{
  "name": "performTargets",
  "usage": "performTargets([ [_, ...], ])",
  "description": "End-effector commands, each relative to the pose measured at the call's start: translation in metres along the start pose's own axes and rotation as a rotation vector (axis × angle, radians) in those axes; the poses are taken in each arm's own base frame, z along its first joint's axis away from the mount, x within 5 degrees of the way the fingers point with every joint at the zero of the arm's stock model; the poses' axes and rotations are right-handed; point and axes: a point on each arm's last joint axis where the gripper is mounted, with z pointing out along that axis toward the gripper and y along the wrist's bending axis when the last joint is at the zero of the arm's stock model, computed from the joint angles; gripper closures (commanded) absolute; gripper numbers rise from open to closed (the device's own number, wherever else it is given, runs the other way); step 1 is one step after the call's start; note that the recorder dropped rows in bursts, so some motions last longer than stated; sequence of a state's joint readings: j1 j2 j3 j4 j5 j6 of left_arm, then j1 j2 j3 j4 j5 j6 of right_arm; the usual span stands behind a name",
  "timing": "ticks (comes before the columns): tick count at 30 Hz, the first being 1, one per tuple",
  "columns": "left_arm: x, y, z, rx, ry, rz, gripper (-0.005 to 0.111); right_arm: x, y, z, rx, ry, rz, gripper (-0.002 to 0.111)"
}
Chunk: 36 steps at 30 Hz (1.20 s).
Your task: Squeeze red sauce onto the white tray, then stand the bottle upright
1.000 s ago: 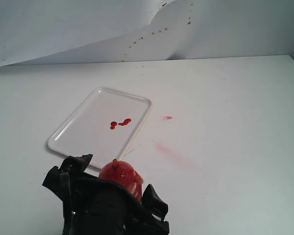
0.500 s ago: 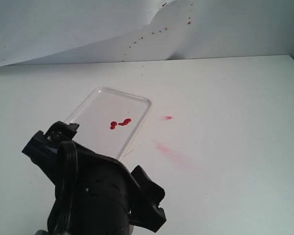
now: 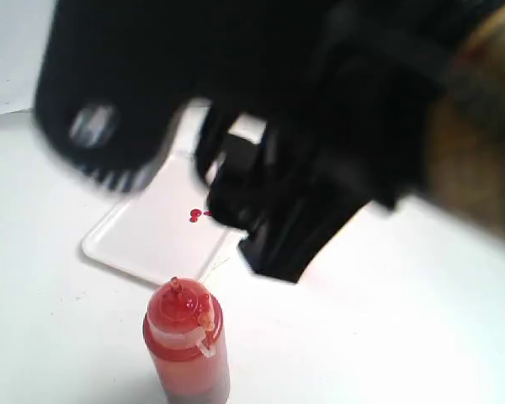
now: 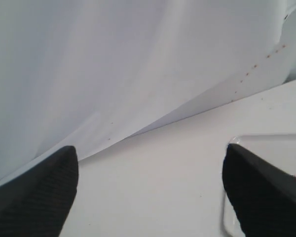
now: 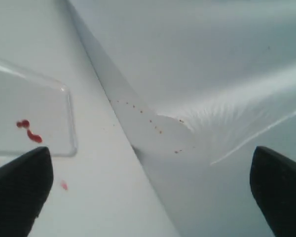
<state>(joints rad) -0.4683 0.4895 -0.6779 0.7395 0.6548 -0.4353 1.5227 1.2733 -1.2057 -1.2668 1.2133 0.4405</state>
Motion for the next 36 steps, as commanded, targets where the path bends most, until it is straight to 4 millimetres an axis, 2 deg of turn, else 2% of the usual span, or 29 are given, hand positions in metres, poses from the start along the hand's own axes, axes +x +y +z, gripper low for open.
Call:
performTargets([
  [1, -0.004, -0.002, -0.012, 0.077, -0.102, -0.1, 0.032, 0.03, -0.048, -0.034, -0.093, -0.065, 0.388, 0.003],
  [3, -0.006, -0.003, -0.018, 0.109, -0.142, -0.138, 0.038, 0.038, -0.06, -0.047, -0.173, -0.158, 0.486, 0.003],
  [5, -0.008, -0.003, -0.023, 0.134, -0.176, -0.173, 0.049, 0.05, -0.069, -0.057, -0.22, -0.241, 0.587, 0.003],
  [7, -0.009, -0.004, -0.028, 0.166, -0.204, -0.218, 0.065, 0.068, -0.073, -0.064, -0.229, -0.279, 0.673, 0.003],
  [12, -0.013, -0.012, -0.034, 0.298, -0.316, -0.369, 0.107, 0.118, -0.066, -0.066, -0.164, -0.31, 0.819, 0.003],
  [17, -0.002, -0.029, -0.024, 0.415, -0.432, -0.494, 0.107, 0.153, -0.049, -0.061, -0.08, -0.395, 0.967, 0.003],
  [21, 0.02, -0.042, -0.012, 0.449, -0.451, -0.508, 0.107, 0.166, -0.032, -0.059, -0.094, -0.464, 0.957, 0.003],
  [27, 0.042, -0.053, -0.006, 0.513, -0.529, -0.575, 0.107, 0.173, -0.011, -0.052, -0.075, -0.509, 0.889, 0.003],
  [36, 0.043, -0.057, -0.007, 0.518, -0.559, -0.465, 0.107, 0.174, -0.009, -0.051, -0.074, -0.505, 0.881, 0.003],
])
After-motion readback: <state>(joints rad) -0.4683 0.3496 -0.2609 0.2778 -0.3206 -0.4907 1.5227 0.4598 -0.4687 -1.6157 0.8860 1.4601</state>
